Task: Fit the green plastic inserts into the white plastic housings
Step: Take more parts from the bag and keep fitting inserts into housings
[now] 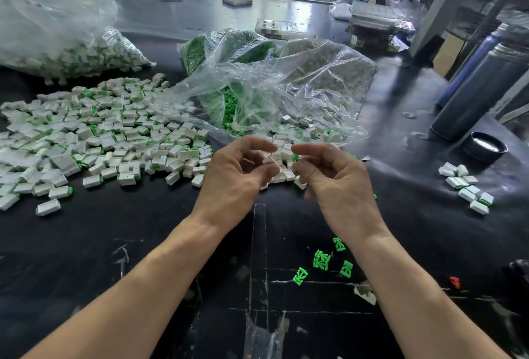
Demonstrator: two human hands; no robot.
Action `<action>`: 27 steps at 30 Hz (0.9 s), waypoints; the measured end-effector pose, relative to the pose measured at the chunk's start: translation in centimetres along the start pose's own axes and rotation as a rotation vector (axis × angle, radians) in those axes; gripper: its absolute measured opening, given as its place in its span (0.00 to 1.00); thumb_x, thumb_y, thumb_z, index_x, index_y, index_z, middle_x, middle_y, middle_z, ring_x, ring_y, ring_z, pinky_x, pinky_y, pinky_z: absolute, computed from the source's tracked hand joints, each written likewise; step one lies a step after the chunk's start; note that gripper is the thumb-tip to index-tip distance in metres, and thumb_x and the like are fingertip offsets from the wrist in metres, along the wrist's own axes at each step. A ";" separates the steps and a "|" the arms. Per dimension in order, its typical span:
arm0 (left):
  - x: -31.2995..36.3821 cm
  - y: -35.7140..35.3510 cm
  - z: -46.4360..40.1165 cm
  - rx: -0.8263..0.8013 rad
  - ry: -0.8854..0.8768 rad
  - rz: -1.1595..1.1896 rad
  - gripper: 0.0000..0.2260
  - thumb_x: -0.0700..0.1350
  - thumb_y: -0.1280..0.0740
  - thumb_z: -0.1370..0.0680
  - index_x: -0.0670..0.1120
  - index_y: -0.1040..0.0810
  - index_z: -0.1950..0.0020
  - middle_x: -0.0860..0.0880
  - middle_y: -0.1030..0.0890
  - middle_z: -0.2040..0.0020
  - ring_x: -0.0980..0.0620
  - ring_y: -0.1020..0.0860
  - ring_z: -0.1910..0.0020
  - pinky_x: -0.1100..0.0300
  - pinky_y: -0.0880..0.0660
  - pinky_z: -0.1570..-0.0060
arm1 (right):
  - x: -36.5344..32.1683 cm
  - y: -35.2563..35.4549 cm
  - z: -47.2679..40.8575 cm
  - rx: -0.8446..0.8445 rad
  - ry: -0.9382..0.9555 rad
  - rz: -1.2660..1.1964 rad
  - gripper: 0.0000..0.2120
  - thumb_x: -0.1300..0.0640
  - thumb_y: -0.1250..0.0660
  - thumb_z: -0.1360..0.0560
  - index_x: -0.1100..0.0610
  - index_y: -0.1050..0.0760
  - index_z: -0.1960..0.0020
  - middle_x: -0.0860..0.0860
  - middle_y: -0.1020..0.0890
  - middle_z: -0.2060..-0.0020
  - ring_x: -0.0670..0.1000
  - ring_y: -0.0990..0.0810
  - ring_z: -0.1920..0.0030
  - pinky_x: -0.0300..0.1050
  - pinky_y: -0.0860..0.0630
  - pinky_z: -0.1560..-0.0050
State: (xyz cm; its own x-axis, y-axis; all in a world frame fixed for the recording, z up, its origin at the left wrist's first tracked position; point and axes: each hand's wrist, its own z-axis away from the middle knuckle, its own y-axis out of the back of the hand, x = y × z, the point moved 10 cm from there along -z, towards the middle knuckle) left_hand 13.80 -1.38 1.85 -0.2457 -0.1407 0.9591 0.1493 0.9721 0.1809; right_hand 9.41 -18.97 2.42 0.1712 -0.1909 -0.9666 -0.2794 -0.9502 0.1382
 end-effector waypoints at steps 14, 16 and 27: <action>-0.9 -1.7 0.5 -0.060 0.186 0.377 0.06 0.35 0.27 0.24 0.38 0.18 0.48 0.38 0.14 0.54 0.47 0.14 0.58 0.59 0.17 0.59 | -0.1 0.0 0.0 -0.019 0.010 -0.165 0.08 0.65 0.28 0.21 0.54 0.16 0.48 0.50 0.14 0.61 0.48 0.20 0.67 0.39 0.22 0.68; -1.1 -1.7 0.5 -0.070 0.192 0.374 0.07 0.35 0.27 0.24 0.37 0.19 0.47 0.37 0.14 0.53 0.47 0.14 0.58 0.59 0.17 0.59 | -0.6 -0.3 0.1 -0.040 0.042 -0.139 0.10 0.65 0.29 0.21 0.52 0.15 0.47 0.47 0.15 0.61 0.46 0.22 0.68 0.36 0.24 0.66; -1.1 -1.9 0.6 -0.104 0.173 0.346 0.09 0.41 0.25 0.26 0.41 0.18 0.48 0.40 0.13 0.53 0.47 0.16 0.57 0.58 0.18 0.58 | -1.0 0.2 0.2 0.010 0.069 -0.148 0.08 0.65 0.30 0.20 0.56 0.15 0.45 0.48 0.19 0.66 0.48 0.22 0.69 0.36 0.23 0.65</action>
State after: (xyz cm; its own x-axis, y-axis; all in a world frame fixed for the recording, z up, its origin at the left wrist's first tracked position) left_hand 13.26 -3.00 0.29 -0.0007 0.1536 0.9881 0.2938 0.9446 -0.1466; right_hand 8.98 -18.92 3.37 0.2757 -0.0659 -0.9590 -0.2557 -0.9667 -0.0071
